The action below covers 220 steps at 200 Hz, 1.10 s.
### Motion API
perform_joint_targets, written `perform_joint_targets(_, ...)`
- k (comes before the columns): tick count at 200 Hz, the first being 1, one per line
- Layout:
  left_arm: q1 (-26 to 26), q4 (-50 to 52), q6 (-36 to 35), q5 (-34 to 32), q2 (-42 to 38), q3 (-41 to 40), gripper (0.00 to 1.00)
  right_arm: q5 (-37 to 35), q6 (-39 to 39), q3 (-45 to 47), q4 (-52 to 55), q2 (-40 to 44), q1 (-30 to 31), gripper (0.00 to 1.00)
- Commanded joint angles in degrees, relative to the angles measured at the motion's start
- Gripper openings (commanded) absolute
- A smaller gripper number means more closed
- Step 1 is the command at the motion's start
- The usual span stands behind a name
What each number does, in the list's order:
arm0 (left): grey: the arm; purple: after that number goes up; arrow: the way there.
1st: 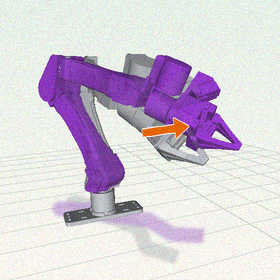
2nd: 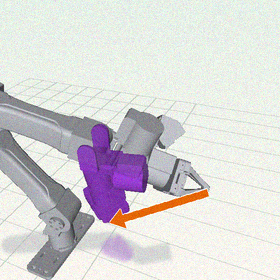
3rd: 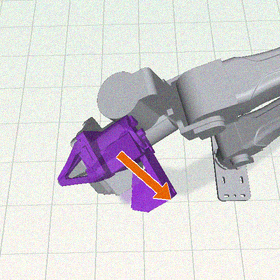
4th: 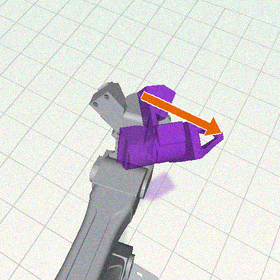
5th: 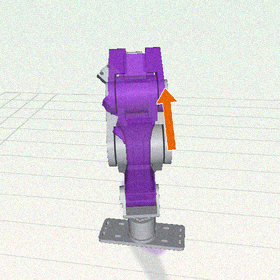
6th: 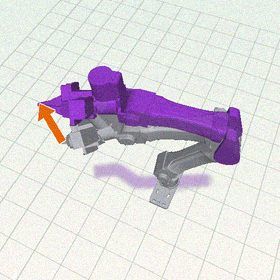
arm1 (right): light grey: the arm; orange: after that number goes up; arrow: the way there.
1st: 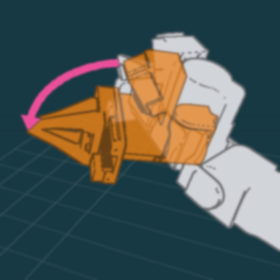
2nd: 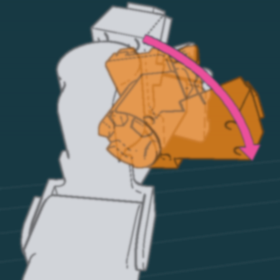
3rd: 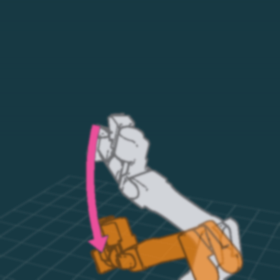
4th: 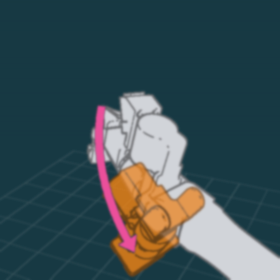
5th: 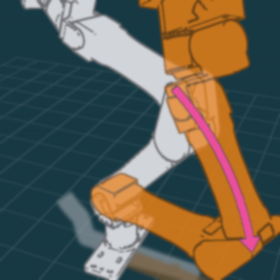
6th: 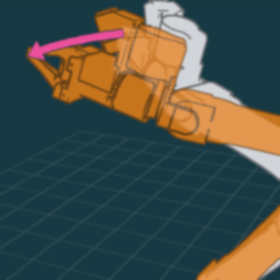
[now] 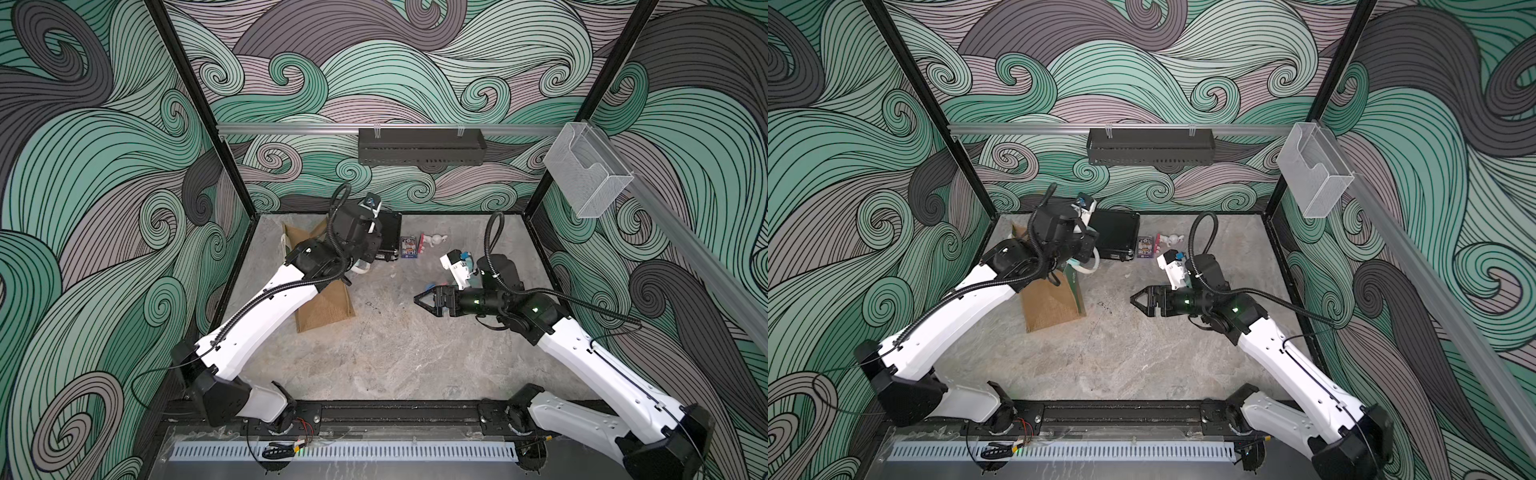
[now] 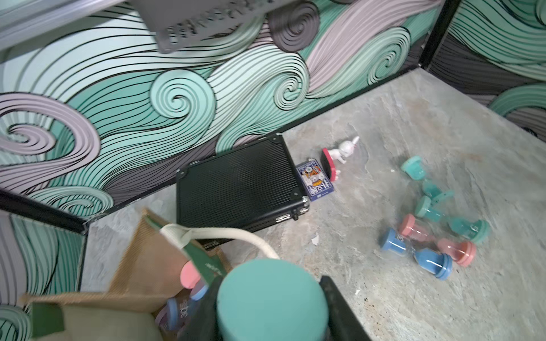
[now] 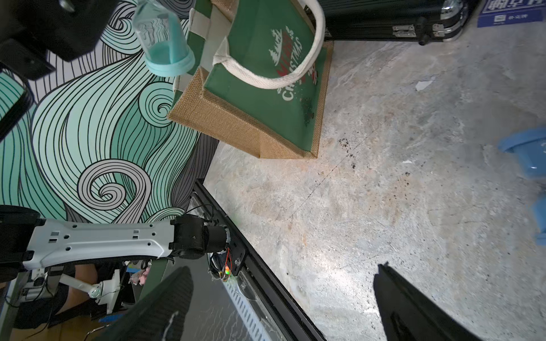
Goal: Put the hourglass into the canvas bag
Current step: Pick up the hourglass from the center of the board, then place the hourglass in the canvas bag.
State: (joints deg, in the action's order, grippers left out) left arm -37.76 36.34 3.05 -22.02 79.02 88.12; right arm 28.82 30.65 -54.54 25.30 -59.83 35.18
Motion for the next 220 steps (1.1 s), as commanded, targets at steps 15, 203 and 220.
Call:
perform_joint_targets(15,8.3,-2.7,9.9,-1.8,-5.3,-4.3,0.18,-1.2,0.1,-1.6,-7.1,-2.6,4.1,0.99)
perform_joint_targets(203,30.2,-12.3,21.4,14.6,11.8,-16.4,0.13,1.1,2.0,-0.1,-19.9,-11.3,7.3,0.99)
perform_joint_targets(220,30.3,-12.5,21.6,13.5,12.8,-16.9,0.22,0.6,1.8,-0.1,-19.5,-11.3,7.2,1.0)
